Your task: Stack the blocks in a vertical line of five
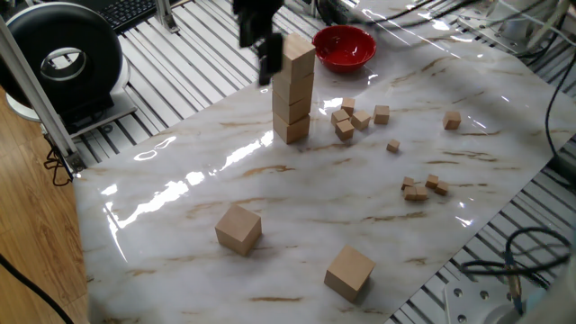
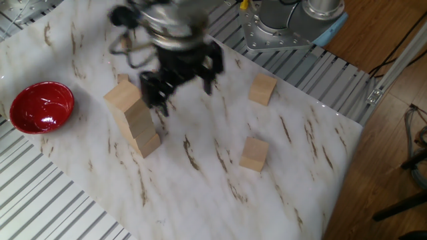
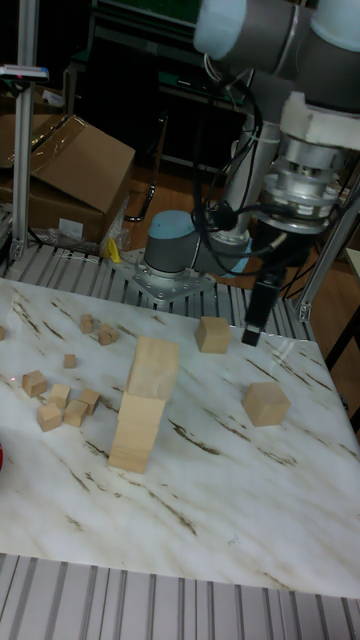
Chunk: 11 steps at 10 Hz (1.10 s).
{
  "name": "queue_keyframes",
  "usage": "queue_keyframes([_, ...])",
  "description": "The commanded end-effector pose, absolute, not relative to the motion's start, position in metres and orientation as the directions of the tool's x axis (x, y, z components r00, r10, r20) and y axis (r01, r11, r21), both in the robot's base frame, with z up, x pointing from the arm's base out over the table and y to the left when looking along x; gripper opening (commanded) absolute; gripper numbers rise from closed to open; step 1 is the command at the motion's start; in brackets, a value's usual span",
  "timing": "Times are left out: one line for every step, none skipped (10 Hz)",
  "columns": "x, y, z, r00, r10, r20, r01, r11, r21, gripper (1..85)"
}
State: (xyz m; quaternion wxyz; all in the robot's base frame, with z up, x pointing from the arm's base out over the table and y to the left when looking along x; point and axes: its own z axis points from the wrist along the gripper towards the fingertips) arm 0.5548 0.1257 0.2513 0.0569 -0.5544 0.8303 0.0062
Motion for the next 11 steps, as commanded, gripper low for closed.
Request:
queue_keyframes([0.554,0.181,0.227,-0.507,-0.843,-0.178,-0.849,0.524,-0.063,85.0])
queue_keyframes([0.557,0.192,0.217,-0.537,-0.820,-0.201,-0.828,0.558,-0.065,85.0])
queue_keyframes([0.559,0.204,0.206,-0.576,-0.787,-0.223,-0.797,0.601,-0.063,85.0])
queue_keyframes([0.560,0.211,0.193,-0.604,-0.762,-0.235,-0.771,0.633,-0.069,84.7])
queue_keyframes([0.561,0.218,0.180,-0.629,-0.736,-0.250,-0.746,0.662,-0.072,84.7])
queue_keyframes([0.560,0.224,0.168,-0.655,-0.710,-0.260,-0.721,0.690,-0.066,84.7])
queue_keyframes([0.557,0.231,0.159,-0.685,-0.674,-0.276,-0.690,0.722,-0.049,84.7])
queue_keyframes([0.555,0.233,0.151,-0.709,-0.645,-0.283,-0.664,0.747,-0.039,84.3])
queue_keyframes([0.554,0.235,0.144,-0.729,-0.622,-0.287,-0.642,0.766,-0.030,84.0])
queue_keyframes([0.554,0.231,0.137,-0.735,-0.617,-0.279,-0.634,0.773,-0.040,83.7])
queue_keyframes([0.552,0.229,0.132,-0.751,-0.603,-0.271,-0.617,0.786,-0.038,83.3])
